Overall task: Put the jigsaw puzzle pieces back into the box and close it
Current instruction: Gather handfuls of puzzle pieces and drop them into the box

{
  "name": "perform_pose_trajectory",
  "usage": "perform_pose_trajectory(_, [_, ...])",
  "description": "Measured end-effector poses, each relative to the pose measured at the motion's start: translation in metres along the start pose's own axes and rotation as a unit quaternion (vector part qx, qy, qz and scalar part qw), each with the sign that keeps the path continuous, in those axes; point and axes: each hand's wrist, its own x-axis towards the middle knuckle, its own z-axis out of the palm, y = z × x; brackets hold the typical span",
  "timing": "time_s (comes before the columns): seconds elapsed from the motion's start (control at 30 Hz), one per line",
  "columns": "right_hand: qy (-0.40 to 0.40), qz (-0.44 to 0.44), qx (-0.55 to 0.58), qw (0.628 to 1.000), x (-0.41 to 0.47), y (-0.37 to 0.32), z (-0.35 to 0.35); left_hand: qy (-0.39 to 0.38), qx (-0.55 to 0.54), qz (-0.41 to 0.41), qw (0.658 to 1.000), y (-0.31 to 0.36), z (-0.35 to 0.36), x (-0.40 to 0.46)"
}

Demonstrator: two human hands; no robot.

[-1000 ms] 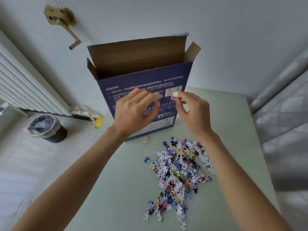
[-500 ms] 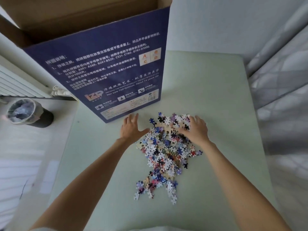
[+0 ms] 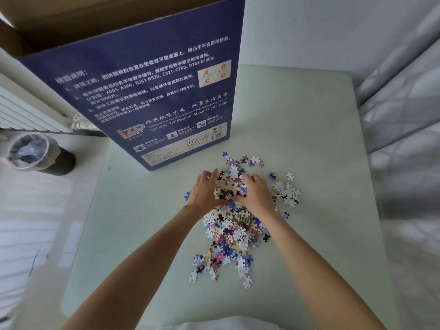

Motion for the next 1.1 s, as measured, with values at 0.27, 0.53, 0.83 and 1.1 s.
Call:
perform_pose_trajectory(0.27, [0.021, -0.012, 0.056, 0.998, -0.009, 0.002, -0.012, -0.003, 0.004, -0.029, 1.000, -0.007, -0.003, -0.002])
perform_pose_trajectory(0.53, [0.027, 0.015, 0.099, 0.995, -0.013, 0.001, -0.020, -0.014, -0.067, -0.043, 0.997, 0.001, -0.001, -0.002])
perform_pose_trajectory(0.83, [0.062, 0.024, 0.126, 0.990, -0.024, 0.008, -0.039, -0.008, -0.119, -0.066, 0.991, 0.000, -0.005, -0.008])
perform_pose_trajectory(1.1, [0.035, -0.019, 0.068, 0.997, -0.046, 0.002, -0.080, 0.066, -0.127, -0.008, 0.990, -0.009, -0.024, -0.029])
